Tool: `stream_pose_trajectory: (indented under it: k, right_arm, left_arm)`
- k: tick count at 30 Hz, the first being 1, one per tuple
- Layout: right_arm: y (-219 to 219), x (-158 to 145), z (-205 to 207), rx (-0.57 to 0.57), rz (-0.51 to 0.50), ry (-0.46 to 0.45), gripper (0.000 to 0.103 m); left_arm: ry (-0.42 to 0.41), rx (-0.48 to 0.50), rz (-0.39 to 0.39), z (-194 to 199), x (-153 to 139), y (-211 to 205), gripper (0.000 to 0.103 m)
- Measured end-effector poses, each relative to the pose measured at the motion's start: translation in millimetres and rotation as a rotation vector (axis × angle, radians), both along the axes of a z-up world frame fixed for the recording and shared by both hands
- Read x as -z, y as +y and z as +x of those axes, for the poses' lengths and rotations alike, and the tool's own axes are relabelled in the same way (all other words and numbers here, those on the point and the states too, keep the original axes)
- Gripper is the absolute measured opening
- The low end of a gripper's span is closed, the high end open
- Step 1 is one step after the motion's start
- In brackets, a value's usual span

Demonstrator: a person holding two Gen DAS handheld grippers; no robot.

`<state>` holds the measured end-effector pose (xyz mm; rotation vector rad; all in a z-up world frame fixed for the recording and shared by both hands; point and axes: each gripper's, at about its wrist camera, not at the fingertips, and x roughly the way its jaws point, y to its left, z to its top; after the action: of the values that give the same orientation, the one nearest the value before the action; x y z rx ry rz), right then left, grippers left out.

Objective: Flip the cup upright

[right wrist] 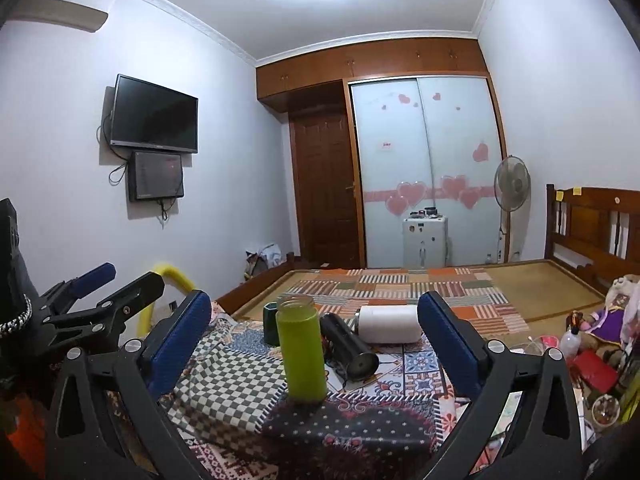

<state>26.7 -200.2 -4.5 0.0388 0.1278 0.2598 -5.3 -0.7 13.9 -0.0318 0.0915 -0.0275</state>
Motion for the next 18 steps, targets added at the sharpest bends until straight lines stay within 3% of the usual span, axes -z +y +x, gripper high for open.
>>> stream_pose_trajectory:
  k: [18]
  right_arm:
    - [-1.2,5.9,-3.1,0.019,-0.007,0.008,0.103]
  left_arm:
    - [0.018,-0.003,0.007,4.1,7.4,1.0,0.103]
